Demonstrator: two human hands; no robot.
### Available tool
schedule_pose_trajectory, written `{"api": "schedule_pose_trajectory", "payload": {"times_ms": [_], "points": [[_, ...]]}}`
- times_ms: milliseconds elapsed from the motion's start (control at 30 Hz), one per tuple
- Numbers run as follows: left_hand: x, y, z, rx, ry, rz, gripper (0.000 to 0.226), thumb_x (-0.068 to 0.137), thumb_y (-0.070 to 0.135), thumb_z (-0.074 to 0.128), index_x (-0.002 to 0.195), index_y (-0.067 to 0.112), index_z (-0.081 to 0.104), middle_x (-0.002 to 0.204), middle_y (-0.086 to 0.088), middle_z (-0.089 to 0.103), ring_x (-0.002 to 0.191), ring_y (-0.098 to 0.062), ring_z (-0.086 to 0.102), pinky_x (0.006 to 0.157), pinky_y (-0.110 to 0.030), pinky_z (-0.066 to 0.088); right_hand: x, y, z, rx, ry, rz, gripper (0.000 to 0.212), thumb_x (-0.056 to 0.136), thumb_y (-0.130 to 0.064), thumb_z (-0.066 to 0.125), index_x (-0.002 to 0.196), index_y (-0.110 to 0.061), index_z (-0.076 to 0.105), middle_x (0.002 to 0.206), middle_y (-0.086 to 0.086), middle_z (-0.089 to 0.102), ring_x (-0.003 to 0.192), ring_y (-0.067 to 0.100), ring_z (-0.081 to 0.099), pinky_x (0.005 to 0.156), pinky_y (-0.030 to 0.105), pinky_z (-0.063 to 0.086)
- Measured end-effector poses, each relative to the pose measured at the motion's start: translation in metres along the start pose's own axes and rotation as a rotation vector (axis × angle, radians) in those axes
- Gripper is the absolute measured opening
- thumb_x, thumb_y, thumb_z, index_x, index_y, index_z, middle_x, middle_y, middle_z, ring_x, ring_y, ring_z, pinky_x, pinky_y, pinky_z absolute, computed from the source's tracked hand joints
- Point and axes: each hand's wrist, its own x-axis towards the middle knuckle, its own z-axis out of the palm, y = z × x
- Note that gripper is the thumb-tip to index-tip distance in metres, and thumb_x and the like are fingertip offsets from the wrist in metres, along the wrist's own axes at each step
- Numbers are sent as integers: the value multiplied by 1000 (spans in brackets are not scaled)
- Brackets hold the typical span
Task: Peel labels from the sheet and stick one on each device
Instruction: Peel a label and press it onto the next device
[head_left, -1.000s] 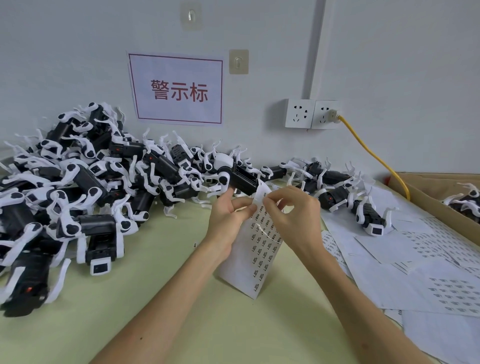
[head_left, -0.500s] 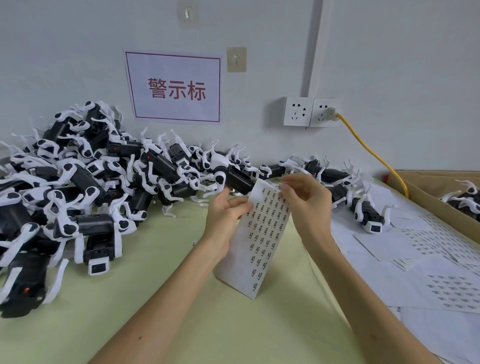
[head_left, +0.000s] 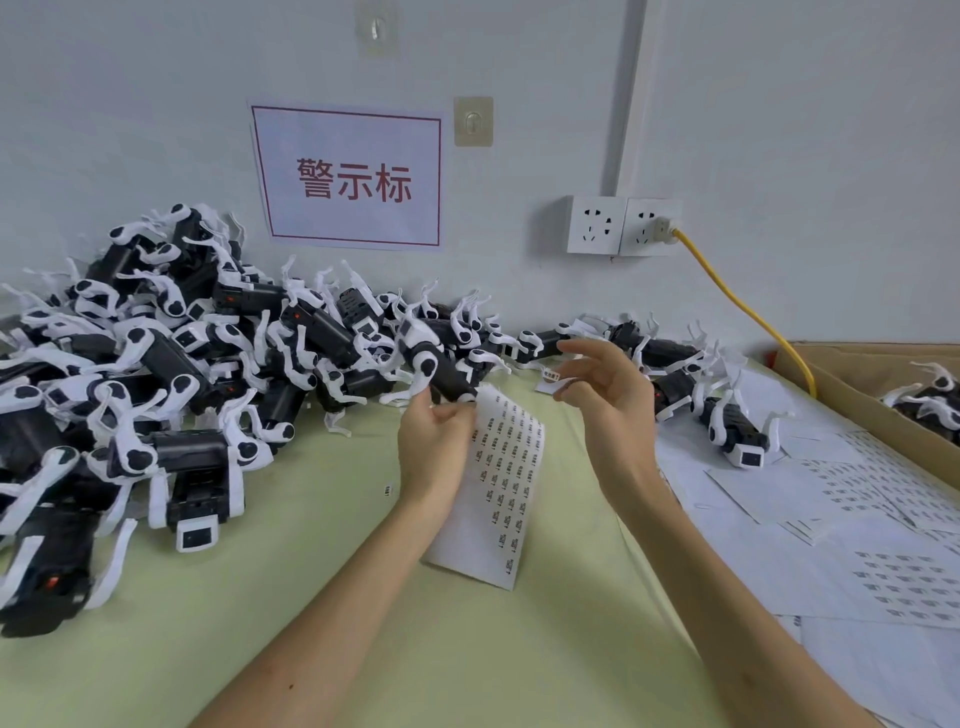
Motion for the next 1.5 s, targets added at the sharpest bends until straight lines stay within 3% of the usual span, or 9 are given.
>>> {"api": "schedule_pose_trajectory", "payload": {"times_ms": [133,233,400,600,867,1067,1167,1300,1500], "points": [[3,3,-7,-4,155,28,44,93,6,56,135,19,54,86,22,75,95,7,67,83,-19,46,-2,0,2,-4,-38,-4,39,72,-10,55,106,-22,71,81,-6,69,74,13,62,74,28,52],[6,10,-11,-37,192,50,38,90,6,58,126,17,59,89,25,75,103,7,64,102,-29,44,-1,3,3,-36,-81,-7,36,76,-14,58,109,-22,68,81,-8,68,73,15,62,72,26,52],[1,16,-3,-48,-11,76,35,86,14,64,121,13,66,94,20,77,103,5,65,99,-31,43,-4,16,6,-260,-199,-74,42,86,-7,58,123,-28,58,94,-6,68,81,8,62,71,21,49],[-10,17,7,-14,-171,93,53,94,4,58,145,2,43,94,5,80,104,-2,67,102,-36,42,-5,24,6,-448,-279,-127,48,90,-5,58,129,-32,48,95,-17,61,80,-1,58,64,11,41],[-14,21,5,-75,-277,56,14,95,5,57,107,11,55,94,5,80,106,-9,69,98,-38,40,-4,25,5,-512,-268,-103,48,91,-7,57,132,-32,50,95,-19,58,81,-1,58,65,17,42],[-17,21,6,-143,-329,105,22,75,20,58,97,18,56,89,3,80,83,2,67,86,-33,40,-3,26,6,-517,-307,-24,47,91,-7,58,132,-30,52,102,-22,58,82,-2,60,66,15,44],[-19,22,7,-154,-332,133,21,77,20,58,92,34,57,90,5,80,92,2,70,93,-34,40,-3,24,8,-361,-244,110,40,91,-5,56,124,-29,58,102,-16,64,70,3,65,60,15,45],[-20,24,5,-143,-314,158,26,82,20,57,98,41,56,99,3,80,110,-7,68,115,-49,34,1,16,6,54,-119,463,16,96,-10,59,108,-15,67,93,2,74,66,11,68,70,26,52],[-18,23,5,-138,-288,158,37,93,7,57,101,42,48,104,4,80,122,-12,64,119,-57,27,-1,13,6,472,-189,775,12,97,-20,61,96,-10,69,80,3,70,65,15,65,71,28,52]]}}
